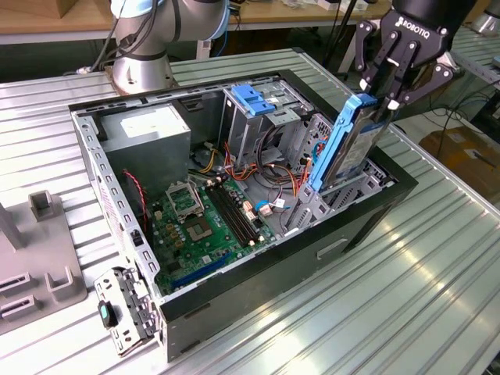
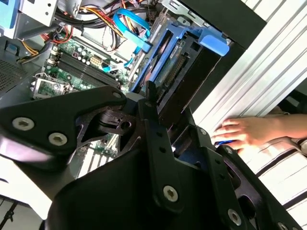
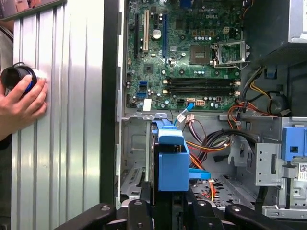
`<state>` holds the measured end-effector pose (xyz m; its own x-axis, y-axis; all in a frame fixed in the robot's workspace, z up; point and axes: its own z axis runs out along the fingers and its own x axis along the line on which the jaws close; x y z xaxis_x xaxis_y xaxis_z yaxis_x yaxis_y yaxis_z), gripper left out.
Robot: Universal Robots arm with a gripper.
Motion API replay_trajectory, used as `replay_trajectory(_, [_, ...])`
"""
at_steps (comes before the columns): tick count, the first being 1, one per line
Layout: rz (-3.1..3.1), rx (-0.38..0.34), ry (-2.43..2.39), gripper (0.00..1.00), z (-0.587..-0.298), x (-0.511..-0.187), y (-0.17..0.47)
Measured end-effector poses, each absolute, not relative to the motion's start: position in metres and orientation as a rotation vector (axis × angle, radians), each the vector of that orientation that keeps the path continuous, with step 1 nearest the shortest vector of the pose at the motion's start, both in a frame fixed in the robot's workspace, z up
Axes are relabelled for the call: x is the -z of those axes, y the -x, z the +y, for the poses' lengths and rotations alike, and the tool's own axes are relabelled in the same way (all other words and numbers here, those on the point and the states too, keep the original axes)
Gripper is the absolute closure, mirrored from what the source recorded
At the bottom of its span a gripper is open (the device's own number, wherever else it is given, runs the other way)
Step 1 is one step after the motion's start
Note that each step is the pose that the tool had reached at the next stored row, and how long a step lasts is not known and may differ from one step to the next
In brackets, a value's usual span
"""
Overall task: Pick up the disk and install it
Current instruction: 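Insert the disk into the insertion slot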
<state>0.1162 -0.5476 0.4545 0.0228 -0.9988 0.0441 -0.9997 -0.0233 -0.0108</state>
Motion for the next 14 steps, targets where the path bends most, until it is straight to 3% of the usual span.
replay_trajectory(14, [-2.189,-0.085,-2.241,0.65,-0.548,-0.437,-0.113])
